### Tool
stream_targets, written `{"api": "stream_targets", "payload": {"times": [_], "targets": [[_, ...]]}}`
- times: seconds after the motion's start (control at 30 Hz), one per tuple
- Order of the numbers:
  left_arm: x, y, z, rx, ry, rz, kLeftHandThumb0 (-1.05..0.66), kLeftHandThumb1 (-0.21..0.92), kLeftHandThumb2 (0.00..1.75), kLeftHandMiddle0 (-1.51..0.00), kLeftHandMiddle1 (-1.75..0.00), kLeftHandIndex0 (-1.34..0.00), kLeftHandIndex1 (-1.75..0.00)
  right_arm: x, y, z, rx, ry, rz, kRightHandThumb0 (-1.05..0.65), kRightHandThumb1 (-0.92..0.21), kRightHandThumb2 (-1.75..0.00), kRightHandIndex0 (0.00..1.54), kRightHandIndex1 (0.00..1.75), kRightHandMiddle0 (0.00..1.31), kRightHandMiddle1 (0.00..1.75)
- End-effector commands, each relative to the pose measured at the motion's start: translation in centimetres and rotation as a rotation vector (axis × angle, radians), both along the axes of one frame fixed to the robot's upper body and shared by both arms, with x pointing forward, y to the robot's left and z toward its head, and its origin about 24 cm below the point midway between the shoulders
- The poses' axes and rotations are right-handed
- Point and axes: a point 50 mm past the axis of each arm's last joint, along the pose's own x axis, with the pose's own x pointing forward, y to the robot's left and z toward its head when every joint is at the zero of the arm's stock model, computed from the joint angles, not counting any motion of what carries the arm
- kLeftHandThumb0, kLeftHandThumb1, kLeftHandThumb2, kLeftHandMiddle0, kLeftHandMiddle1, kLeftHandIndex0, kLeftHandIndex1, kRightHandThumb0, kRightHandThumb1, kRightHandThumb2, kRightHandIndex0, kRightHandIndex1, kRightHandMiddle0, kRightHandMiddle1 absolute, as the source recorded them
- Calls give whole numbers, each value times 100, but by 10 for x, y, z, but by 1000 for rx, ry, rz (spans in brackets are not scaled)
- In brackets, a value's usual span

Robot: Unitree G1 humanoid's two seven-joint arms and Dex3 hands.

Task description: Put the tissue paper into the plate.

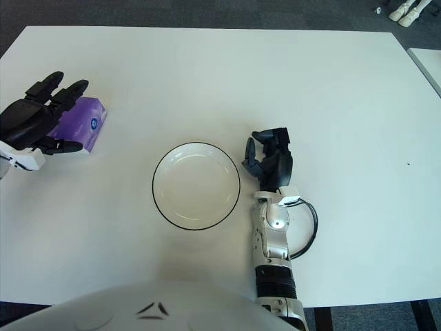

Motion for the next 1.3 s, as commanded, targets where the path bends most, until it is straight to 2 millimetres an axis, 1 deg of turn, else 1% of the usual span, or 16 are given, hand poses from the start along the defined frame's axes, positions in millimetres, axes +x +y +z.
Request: {"api": "stream_targets", "payload": {"times": [0.0,0.27,0.5,0.8,1.07,1.27], "targets": [[4,-1,4,2,47,-12,-105,60,56,0,0,0,0,-27,6,-53,92,254,-31,-38,-68,-87,50,135,34,175],[10,-5,6,47,121,-47,-105,56,59,0,0,0,0,-28,6,-54,89,254,-32,-38,-68,-86,50,135,33,175],[16,-7,0,109,203,-87,-105,56,61,0,0,0,0,-28,6,-54,80,253,-37,-38,-68,-86,50,135,33,175],[23,-8,-5,214,327,-114,-103,48,70,0,0,0,0,-29,6,-54,76,252,-51,-38,-69,-86,50,135,33,175],[30,-8,-7,262,365,-126,-101,45,72,0,0,0,0,-31,5,-54,77,261,-54,-38,-69,-85,50,135,33,175],[37,-8,-9,258,375,-122,-102,44,73,0,0,0,0,-32,4,-54,78,262,-54,-38,-69,-85,50,135,33,175]]}}
